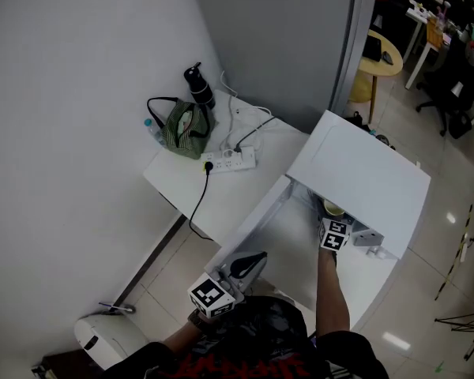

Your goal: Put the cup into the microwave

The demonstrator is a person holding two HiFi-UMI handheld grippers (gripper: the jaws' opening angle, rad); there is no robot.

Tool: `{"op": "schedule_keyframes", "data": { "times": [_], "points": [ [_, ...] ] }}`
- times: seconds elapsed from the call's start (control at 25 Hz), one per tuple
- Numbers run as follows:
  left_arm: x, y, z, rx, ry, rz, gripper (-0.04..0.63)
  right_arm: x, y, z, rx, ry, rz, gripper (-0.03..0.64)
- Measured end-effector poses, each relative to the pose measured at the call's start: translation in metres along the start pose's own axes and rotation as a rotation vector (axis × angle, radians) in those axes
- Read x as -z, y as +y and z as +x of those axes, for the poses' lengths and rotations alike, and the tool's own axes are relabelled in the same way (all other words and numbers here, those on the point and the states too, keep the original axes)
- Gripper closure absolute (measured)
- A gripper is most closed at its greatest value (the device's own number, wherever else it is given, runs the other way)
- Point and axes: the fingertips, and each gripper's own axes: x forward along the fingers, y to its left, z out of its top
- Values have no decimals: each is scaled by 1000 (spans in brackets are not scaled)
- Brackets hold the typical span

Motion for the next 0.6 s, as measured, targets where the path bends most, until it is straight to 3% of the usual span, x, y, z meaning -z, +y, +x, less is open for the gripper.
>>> {"op": "schedule_keyframes", "data": {
  "times": [0.36,0.6],
  "points": [
    [12,11,-6,-41,28,1,592,-9,-38,32,100,-44,31,164],
    [13,16,-10,-56,25,-5,592,-6,-50,41,116,-19,45,163]
  ]
}}
